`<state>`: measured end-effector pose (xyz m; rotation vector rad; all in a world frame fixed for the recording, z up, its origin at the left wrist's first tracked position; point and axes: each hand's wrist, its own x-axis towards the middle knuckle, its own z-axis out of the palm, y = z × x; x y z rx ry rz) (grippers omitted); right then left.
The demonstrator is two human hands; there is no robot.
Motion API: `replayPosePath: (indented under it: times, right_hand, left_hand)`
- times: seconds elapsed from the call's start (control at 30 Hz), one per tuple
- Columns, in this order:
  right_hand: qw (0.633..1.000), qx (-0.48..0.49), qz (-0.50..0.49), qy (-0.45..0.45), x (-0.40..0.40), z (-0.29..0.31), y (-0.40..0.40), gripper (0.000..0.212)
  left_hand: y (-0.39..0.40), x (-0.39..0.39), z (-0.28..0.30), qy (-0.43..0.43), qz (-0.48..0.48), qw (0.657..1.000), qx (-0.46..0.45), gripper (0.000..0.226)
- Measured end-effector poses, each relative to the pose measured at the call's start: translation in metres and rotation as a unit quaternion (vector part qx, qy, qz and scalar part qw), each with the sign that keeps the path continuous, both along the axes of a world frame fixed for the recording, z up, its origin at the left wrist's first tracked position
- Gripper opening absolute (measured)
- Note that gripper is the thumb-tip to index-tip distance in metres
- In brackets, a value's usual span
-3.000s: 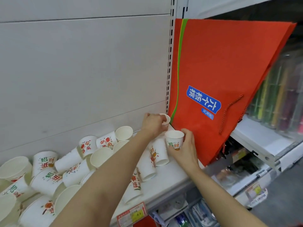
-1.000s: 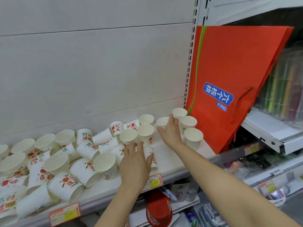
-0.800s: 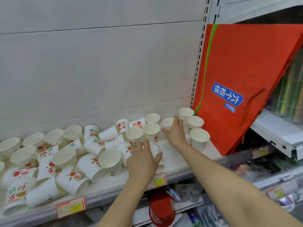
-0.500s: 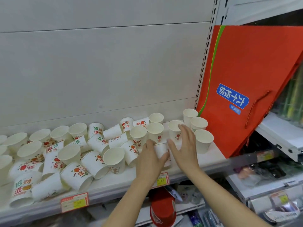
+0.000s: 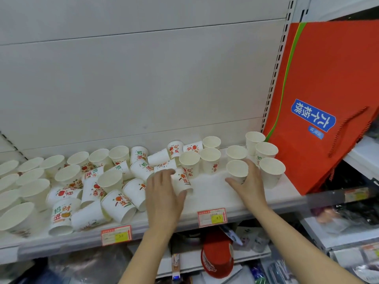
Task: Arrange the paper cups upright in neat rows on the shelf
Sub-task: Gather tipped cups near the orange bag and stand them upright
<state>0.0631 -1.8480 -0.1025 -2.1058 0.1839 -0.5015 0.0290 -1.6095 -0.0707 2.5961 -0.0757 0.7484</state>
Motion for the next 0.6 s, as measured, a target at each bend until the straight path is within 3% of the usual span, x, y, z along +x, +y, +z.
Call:
replayPosePath:
  times: [0.07,0.13,0.2,0.27,0.43,0.6]
  right_hand:
    - [0.999,-0.041,-0.007,0.004,-0.002,0.0,0.004,0.088]
    - [0.988,-0.142,-0.04,-0.042,-0.01,0.003,0.01,0.086]
    - [0.963,-0.226,-0.052,-0.136,-0.021,0.007,0.02,0.071]
    - [0.955,-0.232,0.001,-0.183,-0.027,0.01,0.036,0.056]
    - [0.957,-0.194,0.171,-0.132,-0.003,0.019,0.077,0.033]
    - [0.933,-0.282,0.217,-0.053,0.036,0.037,0.095,0.033]
  left_hand:
    - [0.027,-0.004,-0.005,0.009,0.04,0.998,0.044,0.054]
    - [0.042,-0.007,-0.014,0.015,0.047,0.997,0.059,0.038]
    - [0.042,-0.008,-0.019,0.022,0.034,0.998,0.042,0.021]
    - [0.034,-0.01,-0.02,0.036,0.013,0.999,0.015,0.016]
    - [0.017,-0.01,-0.011,0.057,-0.022,0.998,0.006,0.012]
    - [0.028,-0.011,-0.01,0.059,-0.022,0.998,0.007,0.012]
